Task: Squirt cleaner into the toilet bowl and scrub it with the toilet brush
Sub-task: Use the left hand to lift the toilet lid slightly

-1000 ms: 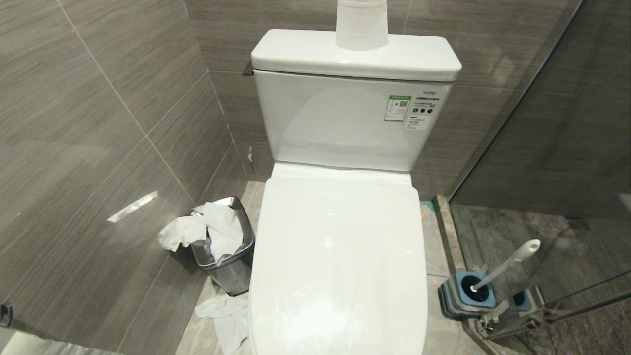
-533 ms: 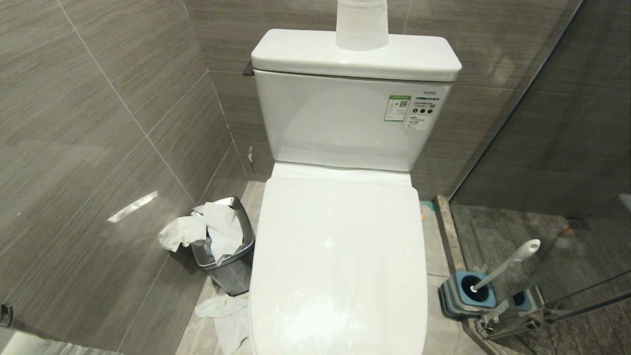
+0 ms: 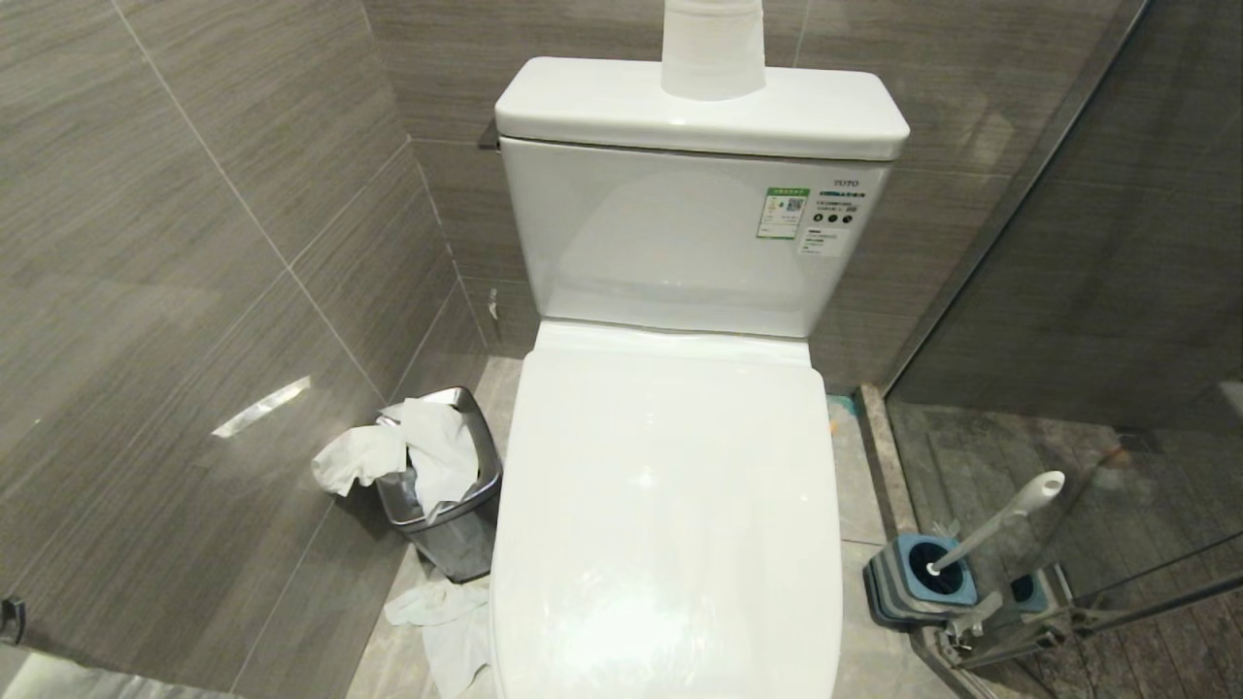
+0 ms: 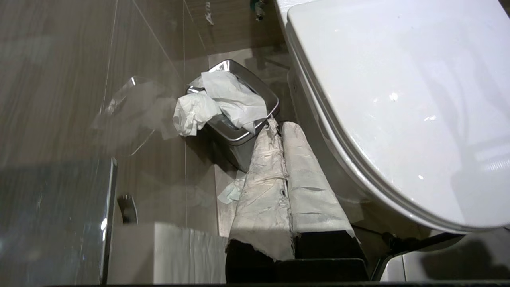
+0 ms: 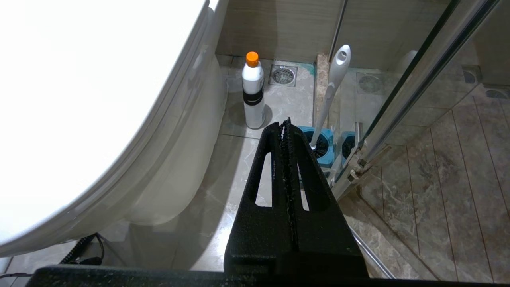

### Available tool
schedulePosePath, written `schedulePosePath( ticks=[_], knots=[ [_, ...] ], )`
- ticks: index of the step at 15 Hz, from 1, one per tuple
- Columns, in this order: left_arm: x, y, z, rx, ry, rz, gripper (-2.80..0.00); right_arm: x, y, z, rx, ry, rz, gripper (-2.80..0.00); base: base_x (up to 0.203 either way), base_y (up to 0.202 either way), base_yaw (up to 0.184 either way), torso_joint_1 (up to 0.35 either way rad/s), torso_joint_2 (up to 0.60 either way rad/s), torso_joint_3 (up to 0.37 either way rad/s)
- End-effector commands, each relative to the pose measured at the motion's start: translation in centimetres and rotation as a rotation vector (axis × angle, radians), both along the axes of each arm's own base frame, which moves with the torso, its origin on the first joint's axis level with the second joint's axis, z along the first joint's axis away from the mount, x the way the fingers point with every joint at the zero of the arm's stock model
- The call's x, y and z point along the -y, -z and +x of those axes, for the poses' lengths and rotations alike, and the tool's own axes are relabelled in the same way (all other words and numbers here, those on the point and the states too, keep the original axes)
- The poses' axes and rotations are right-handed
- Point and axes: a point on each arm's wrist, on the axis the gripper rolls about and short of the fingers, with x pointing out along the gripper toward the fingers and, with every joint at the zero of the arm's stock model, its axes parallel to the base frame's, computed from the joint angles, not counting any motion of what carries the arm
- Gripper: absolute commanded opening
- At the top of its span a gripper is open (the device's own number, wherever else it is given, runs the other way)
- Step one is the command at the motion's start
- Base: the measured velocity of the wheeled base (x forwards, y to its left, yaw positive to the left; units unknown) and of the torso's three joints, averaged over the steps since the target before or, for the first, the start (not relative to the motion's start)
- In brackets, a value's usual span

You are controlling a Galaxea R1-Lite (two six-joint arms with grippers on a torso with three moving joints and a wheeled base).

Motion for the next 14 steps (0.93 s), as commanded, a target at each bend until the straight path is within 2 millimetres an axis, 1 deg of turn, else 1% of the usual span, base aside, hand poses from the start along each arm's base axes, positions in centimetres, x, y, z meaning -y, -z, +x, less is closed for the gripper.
schedulePosePath(
  ticks=[1,3,5,9,14],
  knots=[
    [0.1,-1.8,4.8,-0.108,0.006,0.003,-2.8,0.0,0.0,0.0,0.0,0.0,0.0,-2.8,0.0,0.0,0.0,0.0,0.0,0.0],
    [0.2,-2.7,7.4,-0.094,0.021,0.002,-2.8,0.0,0.0,0.0,0.001,0.0,0.0,-2.8,0.0,0.0,0.0,0.0,0.0,0.0],
    [0.5,-3.1,8.7,-0.103,0.075,-0.003,-2.8,0.0,0.0,0.0,0.0,0.0,0.0,-2.8,0.0,0.0,0.0,0.0,0.0,0.0],
    [0.8,-3.2,12.3,-0.181,0.095,-0.004,-2.8,0.0,0.0,0.0,0.0,-0.001,0.0,-2.8,0.0,0.0,0.0,0.0,0.0,0.0],
    [1.2,-2.2,17.9,-0.231,0.102,-0.015,-2.8,0.0,0.0,0.0,0.001,0.0,0.0,-2.8,0.0,0.0,0.0,0.0,0.0,0.0]
  ],
)
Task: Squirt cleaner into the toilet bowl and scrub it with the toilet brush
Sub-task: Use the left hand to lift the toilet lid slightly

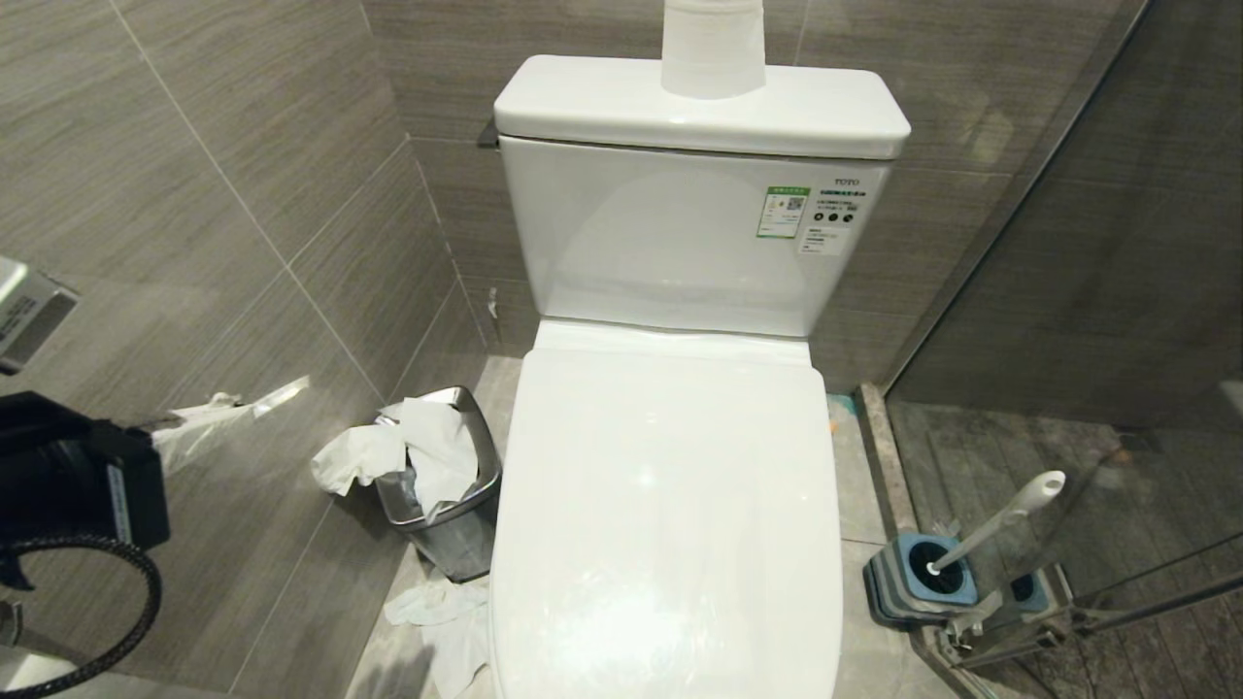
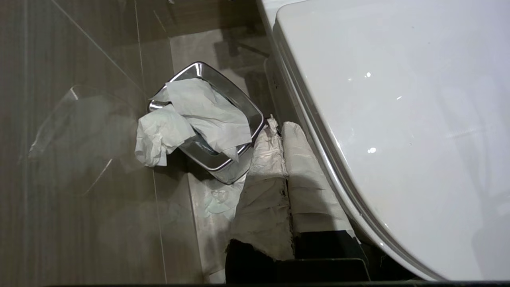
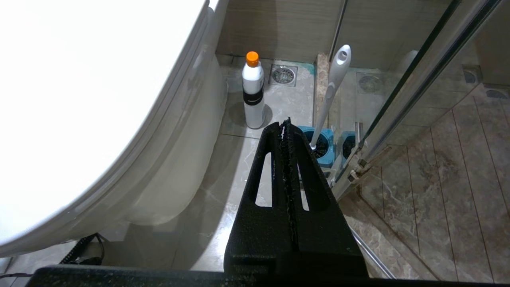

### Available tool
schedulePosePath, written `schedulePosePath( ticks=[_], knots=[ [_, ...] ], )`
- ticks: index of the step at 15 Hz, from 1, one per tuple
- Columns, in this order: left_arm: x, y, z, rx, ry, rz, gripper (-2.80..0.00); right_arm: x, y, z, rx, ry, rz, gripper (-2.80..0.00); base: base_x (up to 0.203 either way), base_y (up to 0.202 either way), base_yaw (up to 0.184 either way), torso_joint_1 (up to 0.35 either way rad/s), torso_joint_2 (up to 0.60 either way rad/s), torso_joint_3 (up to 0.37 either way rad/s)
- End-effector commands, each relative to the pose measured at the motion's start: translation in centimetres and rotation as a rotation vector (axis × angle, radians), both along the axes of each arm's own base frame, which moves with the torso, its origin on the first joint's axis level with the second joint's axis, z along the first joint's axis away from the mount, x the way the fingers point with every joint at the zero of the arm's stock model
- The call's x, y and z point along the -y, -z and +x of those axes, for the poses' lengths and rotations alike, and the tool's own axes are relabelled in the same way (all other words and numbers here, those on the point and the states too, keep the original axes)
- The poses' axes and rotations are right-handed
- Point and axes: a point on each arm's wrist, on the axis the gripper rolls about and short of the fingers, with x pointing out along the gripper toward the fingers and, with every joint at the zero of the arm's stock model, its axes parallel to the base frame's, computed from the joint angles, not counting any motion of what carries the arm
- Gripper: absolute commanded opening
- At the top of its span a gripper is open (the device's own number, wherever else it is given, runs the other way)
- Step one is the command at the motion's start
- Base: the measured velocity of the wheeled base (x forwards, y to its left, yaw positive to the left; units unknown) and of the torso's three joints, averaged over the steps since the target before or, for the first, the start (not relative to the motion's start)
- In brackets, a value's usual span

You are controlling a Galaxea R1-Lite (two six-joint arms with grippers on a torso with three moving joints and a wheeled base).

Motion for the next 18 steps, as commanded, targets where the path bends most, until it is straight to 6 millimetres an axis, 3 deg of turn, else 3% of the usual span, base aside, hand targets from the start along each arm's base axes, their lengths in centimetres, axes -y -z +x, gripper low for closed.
schedulePosePath(
  ticks=[1,8,13,16,18],
  knots=[
    [0.3,1.7,3.7,-0.077,0.011,-0.01,-2.8,0.0,0.0,0.0,0.0,0.0,0.0,-2.8,0.0,0.0,0.0,0.0,0.0,0.0],
    [1.0,3.5,9.2,-0.187,0.097,-0.158,-2.8,0.0,0.0,0.0,-0.004,0.0,-0.001,-2.8,0.0,0.0,0.0,0.0,0.0,0.0],
    [2.9,3.9,14.4,-0.252,0.115,-0.312,-2.8,0.0,0.0,0.0,-0.004,0.0,-0.001,-2.8,0.0,0.0,0.0,0.0,0.0,0.0],
    [2.9,4.9,15.1,-0.355,0.259,-0.453,-2.8,0.0,0.0,0.0,-0.006,-0.001,-0.001,-2.8,0.0,0.0,0.0,0.0,0.0,0.0],
    [2.7,7.4,14.0,-0.481,0.313,-0.517,-2.8,0.0,-0.1,0.1,-0.024,0.0,-0.002,-2.8,0.0,0.0,0.0,0.0,0.0,0.0]
  ],
)
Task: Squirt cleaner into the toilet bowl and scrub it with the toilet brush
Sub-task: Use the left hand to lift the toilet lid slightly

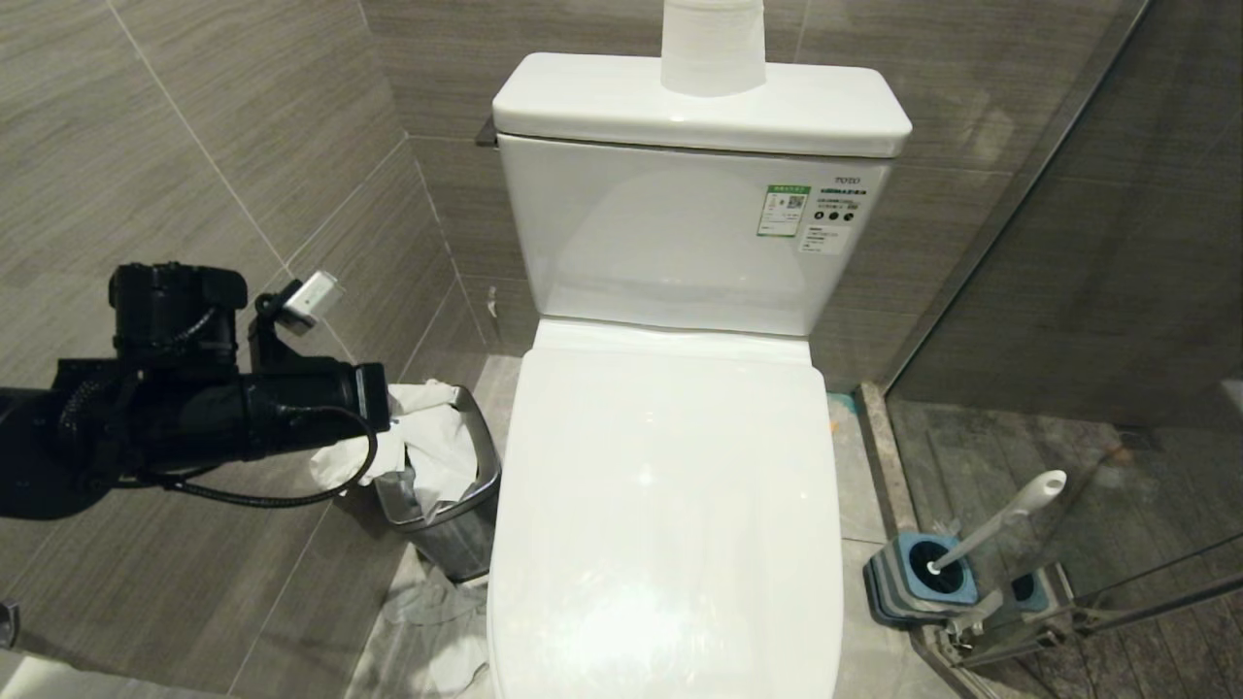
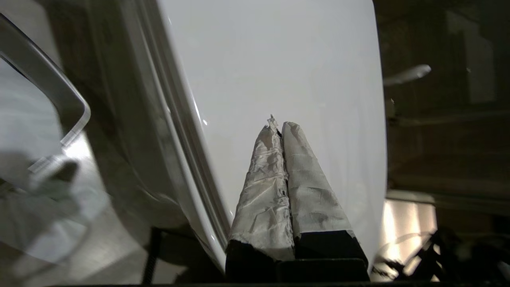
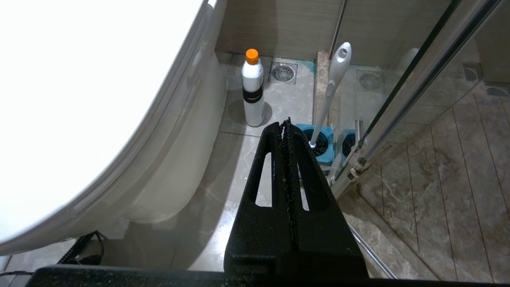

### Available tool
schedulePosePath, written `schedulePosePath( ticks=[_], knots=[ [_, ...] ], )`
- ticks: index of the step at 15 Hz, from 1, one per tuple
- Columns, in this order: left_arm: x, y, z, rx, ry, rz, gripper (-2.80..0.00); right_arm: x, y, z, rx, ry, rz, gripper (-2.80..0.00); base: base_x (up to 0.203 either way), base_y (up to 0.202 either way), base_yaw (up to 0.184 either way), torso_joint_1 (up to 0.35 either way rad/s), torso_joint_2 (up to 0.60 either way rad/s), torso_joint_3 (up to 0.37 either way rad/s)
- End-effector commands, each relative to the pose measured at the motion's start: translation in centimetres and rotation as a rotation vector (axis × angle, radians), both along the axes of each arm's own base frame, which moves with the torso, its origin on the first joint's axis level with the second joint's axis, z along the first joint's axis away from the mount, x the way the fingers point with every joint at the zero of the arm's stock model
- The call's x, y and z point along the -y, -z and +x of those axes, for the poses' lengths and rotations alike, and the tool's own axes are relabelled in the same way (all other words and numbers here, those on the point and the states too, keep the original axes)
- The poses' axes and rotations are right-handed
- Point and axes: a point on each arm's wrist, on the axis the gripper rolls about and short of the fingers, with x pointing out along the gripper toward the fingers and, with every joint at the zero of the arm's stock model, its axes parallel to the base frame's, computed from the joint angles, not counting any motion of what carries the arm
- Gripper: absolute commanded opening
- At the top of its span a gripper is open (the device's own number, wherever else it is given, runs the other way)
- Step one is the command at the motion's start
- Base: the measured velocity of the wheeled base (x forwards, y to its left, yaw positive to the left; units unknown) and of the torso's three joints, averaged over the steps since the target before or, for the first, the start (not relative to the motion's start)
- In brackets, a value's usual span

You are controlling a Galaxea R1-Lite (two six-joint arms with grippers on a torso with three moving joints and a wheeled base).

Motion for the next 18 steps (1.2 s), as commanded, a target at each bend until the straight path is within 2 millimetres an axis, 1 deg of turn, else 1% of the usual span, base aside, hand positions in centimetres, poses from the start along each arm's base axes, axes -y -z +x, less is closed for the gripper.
schedulePosePath(
  ticks=[1,3,5,6,10,13,14,16,18],
  knots=[
    [-0.5,3.2,-0.8,-0.123,0.078,-0.059,-2.8,0.0,-0.1,0.2,-0.026,0.0,0.001,-2.8,0.0,0.0,0.0,0.0,0.0,0.0],
    [-2.3,5.3,0.0,-0.136,0.118,-0.124,-2.8,0.0,-0.1,0.3,-0.036,0.0,0.001,-2.8,0.0,0.0,0.0,0.0,0.0,0.0],
    [-3.3,7.0,1.3,-0.104,0.125,-0.14,-2.8,0.0,-0.1,0.3,-0.035,-0.001,-0.001,-2.8,0.0,0.0,0.0,0.0,0.0,0.0],
    [-3.5,7.7,1.7,-0.109,0.123,-0.144,-2.8,0.0,-0.1,0.3,-0.036,-0.001,-0.001,-2.8,0.0,0.0,0.0,0.0,0.0,0.0],
    [-3.6,9.5,2.4,-0.159,0.117,-0.151,-2.8,0.0,-0.1,0.2,-0.028,-0.001,-0.001,-2.8,0.0,0.0,0.0,0.0,0.0,0.0],
    [-3.6,9.8,2.2,-0.166,0.111,-0.144,-2.8,0.0,0.0,0.1,-0.009,-0.001,-0.001,-2.8,0.0,0.0,0.0,0.0,0.0,0.0],
    [-3.7,9.8,2.2,-0.17,0.101,-0.143,0.0,0.0,0.0,0.0,0.006,-0.002,-0.001,-2.8,0.0,0.0,0.0,0.0,0.0,0.0],
    [-4.0,9.6,2.0,-0.17,0.092,-0.149,0.0,0.0,0.0,0.0,0.009,0.0,0.001,-2.8,0.0,0.0,0.0,0.0,0.0,0.0],
    [-4.3,9.7,1.6,-0.18,0.08,-0.151,0.0,0.0,0.0,0.0,0.009,0.0,0.003,-2.8,0.0,0.0,0.0,0.0,0.0,0.0]
  ],
)
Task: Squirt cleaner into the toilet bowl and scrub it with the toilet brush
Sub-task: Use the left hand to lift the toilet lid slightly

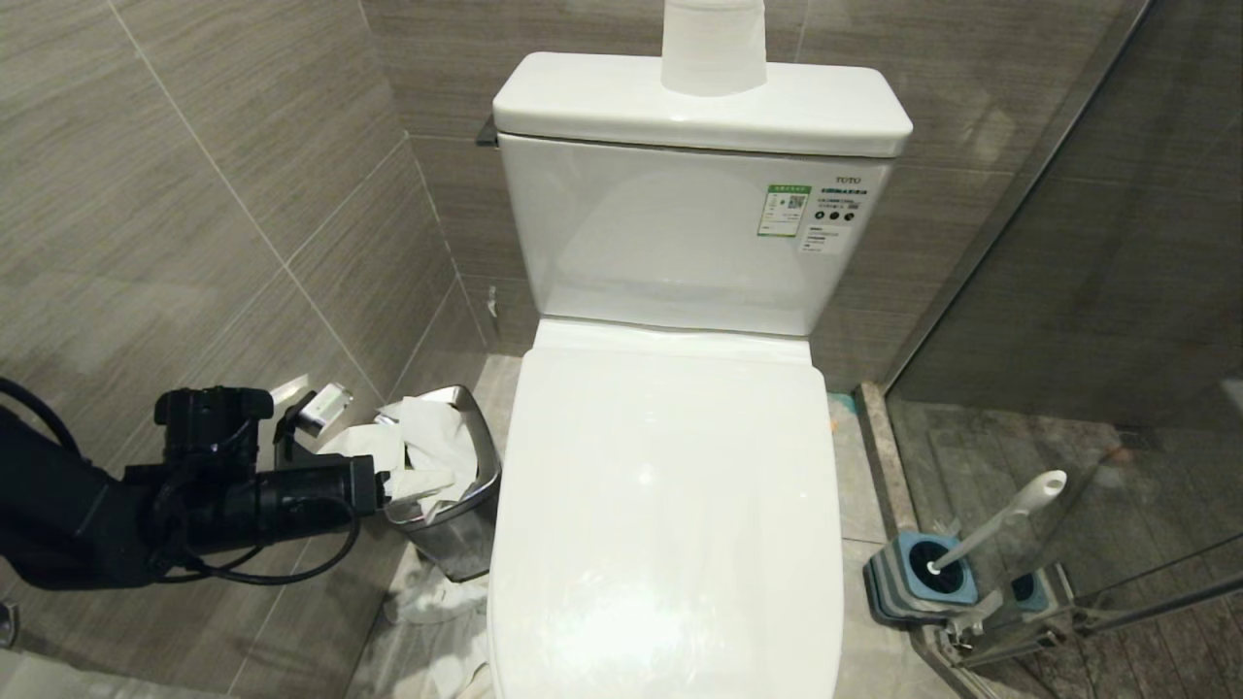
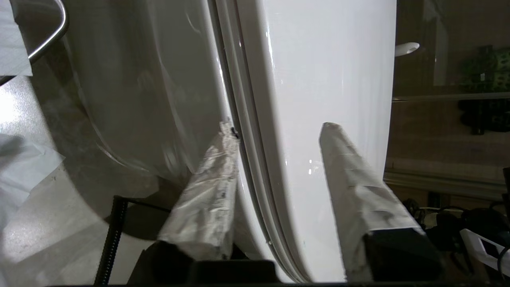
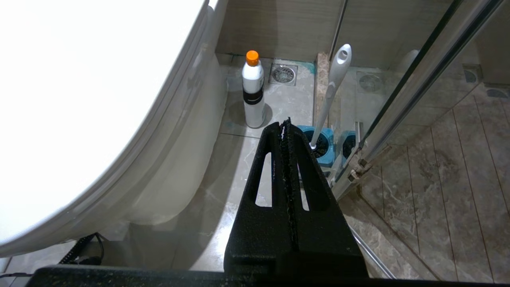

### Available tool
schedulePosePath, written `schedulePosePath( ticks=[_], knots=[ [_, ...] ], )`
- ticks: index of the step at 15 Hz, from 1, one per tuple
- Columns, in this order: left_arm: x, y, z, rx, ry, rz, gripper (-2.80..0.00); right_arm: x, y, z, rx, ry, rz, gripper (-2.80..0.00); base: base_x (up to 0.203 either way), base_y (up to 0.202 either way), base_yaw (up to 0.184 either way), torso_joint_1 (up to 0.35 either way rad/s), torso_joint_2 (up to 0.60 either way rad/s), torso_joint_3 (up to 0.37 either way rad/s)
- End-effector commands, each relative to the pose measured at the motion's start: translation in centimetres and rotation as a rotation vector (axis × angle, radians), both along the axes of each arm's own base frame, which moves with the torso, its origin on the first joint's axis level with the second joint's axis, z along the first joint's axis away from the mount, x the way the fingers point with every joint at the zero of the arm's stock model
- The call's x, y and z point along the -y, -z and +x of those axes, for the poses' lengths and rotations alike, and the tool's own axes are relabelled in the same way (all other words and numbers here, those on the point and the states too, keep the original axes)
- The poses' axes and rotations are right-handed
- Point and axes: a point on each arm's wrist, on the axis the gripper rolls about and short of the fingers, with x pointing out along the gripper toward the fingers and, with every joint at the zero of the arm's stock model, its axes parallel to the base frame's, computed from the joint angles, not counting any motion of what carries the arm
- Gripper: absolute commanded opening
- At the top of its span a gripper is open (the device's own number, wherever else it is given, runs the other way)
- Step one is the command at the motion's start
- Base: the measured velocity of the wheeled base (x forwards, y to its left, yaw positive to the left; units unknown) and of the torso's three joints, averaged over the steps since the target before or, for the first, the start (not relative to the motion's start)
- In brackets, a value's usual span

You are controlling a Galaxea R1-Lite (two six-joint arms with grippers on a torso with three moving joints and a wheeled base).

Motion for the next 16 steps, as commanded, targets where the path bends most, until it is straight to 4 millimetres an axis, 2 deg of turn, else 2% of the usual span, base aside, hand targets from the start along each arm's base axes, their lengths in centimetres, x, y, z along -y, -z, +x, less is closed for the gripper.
schedulePosePath(
  ticks=[1,3,6,9,10,12,16],
  knots=[
    [-0.4,0.1,-0.6,-0.014,-0.008,-0.008,0.0,0.0,0.0,0.0,0.002,0.0,0.001,-2.8,0.0,0.0,0.0,0.0,0.0,0.0],
    [-0.3,0.7,-1.4,-0.044,0.01,-0.024,0.0,0.0,0.0,0.0,0.002,0.0,0.001,-2.8,0.0,0.0,0.0,0.0,0.0,0.0],
    [-0.2,0.1,-2.7,-0.035,0.068,-0.067,0.0,0.0,0.0,0.0,0.002,0.0,0.001,-2.8,0.0,0.0,0.0,0.0,0.0,0.0],
    [-0.3,-0.3,-3.0,-0.019,0.065,-0.064,0.0,0.0,0.0,0.0,0.002,0.0,0.001,-2.8,0.0,0.0,0.0,0.0,0.0,0.0],
    [-0.2,-0.3,-3.7,-0.029,0.063,-0.066,0.0,0.0,0.0,0.0,0.002,0.0,0.001,-2.8,0.0,0.0,0.0,0.0,0.0,0.0],
    [-0.1,0.4,-4.4,-0.059,0.065,-0.067,0.0,0.0,0.0,0.0,0.002,0.0,0.001,-2.8,0.0,0.0,0.0,0.0,0.0,0.0],
    [0.3,2.9,-3.4,-0.023,0.083,-0.064,0.0,0.0,0.0,0.0,0.002,0.0,0.001,-2.8,0.0,0.0,0.0,0.0,0.0,0.0]
  ],
)
